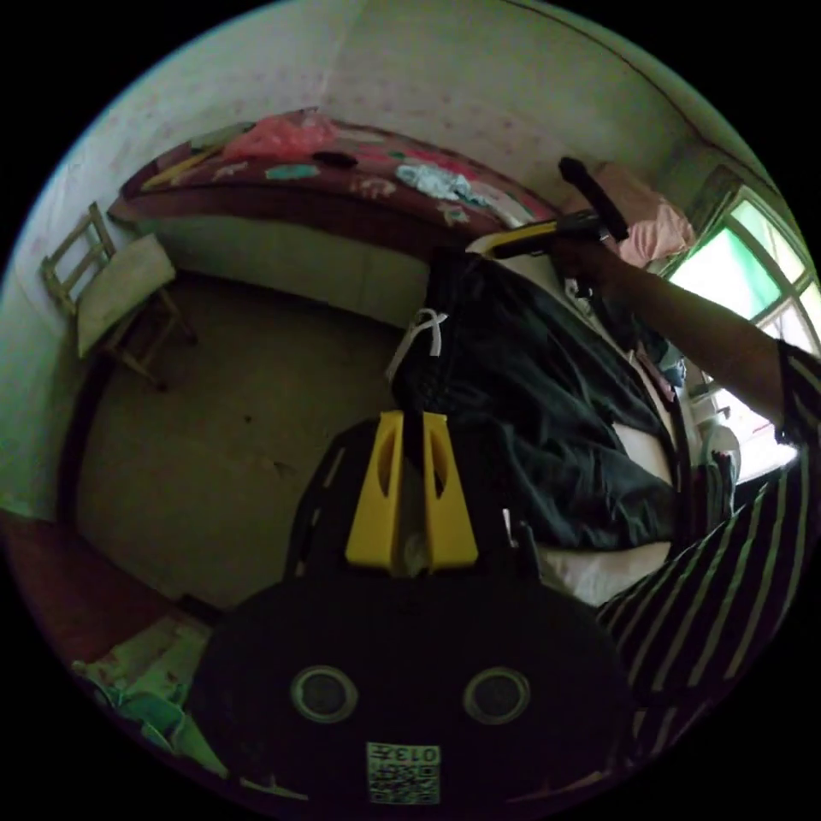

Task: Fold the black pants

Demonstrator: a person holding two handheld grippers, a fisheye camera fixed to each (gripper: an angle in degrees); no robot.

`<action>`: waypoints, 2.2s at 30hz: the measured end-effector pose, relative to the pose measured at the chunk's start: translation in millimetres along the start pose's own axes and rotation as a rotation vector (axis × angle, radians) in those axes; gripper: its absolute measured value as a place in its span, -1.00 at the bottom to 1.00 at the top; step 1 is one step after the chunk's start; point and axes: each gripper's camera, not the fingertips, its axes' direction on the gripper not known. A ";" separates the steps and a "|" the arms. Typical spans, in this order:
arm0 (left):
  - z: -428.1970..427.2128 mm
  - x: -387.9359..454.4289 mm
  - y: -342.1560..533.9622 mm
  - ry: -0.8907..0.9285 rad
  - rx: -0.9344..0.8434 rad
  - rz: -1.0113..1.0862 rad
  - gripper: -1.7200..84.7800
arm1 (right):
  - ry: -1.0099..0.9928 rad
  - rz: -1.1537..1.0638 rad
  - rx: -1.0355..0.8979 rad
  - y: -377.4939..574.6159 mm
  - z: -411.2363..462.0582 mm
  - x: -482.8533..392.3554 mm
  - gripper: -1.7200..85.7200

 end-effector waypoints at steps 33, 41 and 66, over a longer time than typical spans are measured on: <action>118.4 639.7 -204.8 -0.030 -0.445 1.243 -0.78 | 0.168 1.003 -0.258 758.5 -87.4 113.6 -0.87; 87.8 706.4 -250.8 0.031 -0.580 1.339 -0.94 | 0.206 0.893 -0.242 805.2 -127.3 153.8 -0.92; 97.1 834.6 -338.8 -0.053 -0.598 1.327 -0.92 | 0.045 0.783 -0.459 887.1 -81.2 236.2 -0.88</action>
